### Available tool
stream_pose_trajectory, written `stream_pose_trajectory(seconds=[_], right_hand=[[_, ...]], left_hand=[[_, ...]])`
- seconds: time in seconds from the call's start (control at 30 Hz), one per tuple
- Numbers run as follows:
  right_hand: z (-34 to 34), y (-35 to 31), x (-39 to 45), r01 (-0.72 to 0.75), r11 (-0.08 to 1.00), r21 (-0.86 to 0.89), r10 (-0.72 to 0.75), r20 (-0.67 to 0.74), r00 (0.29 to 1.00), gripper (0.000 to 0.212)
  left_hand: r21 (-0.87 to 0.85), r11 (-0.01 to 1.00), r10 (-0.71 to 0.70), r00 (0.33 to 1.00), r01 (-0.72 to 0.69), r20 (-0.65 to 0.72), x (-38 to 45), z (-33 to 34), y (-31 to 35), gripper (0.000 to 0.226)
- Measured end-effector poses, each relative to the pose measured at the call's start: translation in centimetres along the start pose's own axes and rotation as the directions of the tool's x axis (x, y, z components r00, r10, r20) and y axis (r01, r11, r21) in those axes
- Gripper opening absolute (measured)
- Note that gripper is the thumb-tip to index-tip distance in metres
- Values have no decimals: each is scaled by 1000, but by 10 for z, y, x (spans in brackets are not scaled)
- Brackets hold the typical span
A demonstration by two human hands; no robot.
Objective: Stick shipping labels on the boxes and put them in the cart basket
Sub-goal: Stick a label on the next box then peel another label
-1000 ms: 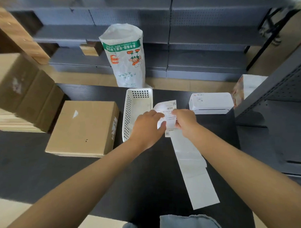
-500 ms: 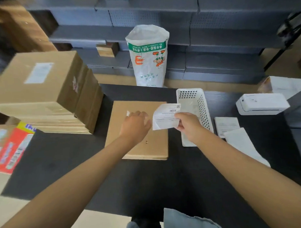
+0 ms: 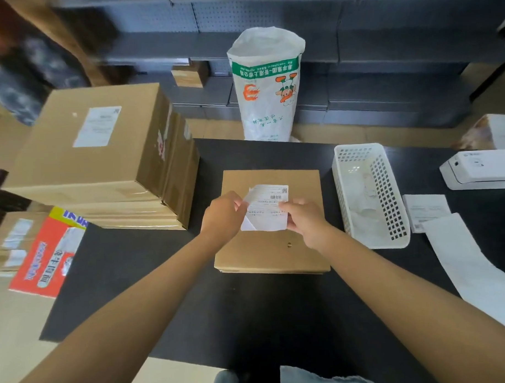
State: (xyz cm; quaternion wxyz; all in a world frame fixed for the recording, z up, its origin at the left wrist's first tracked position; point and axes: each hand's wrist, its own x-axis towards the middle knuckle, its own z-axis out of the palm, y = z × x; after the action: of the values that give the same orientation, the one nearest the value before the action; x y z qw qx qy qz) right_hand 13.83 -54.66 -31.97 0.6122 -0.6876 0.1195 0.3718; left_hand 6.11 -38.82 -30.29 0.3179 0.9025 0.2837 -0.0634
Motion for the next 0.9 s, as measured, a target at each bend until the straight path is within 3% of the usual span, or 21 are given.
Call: stream_pose_trajectory(seconds=[0.1,0.27,0.67,0.8,0.83,0.9], right_hand=[[0,9,12,118,947,-298,-145,-72,987,14],[-1,17,24,173,725,-666,-306,-87,948,16],[9,21,23,138,656,-742,-382,-170,908,8],[9,21,25,106,680,-726,-374,-219,901,30],[9,21,24,89,634,-768,-412,-238,880,33],[8,24,22,115,400,-909,-591,-161,791,35]], left_hand=[[-77,995,-58,998,61,35,10,10,-7,25],[-61,994,-83,994,88,74,18,25,-6,23],[9,999,32,997,-33,75,28,31,-11,23],[97,993,60,997,-64,45,27,34,-11,24],[162,983,88,996,-90,16,27,34,-12,24],[324,921,244,969,-218,-42,26,34,-16,22]])
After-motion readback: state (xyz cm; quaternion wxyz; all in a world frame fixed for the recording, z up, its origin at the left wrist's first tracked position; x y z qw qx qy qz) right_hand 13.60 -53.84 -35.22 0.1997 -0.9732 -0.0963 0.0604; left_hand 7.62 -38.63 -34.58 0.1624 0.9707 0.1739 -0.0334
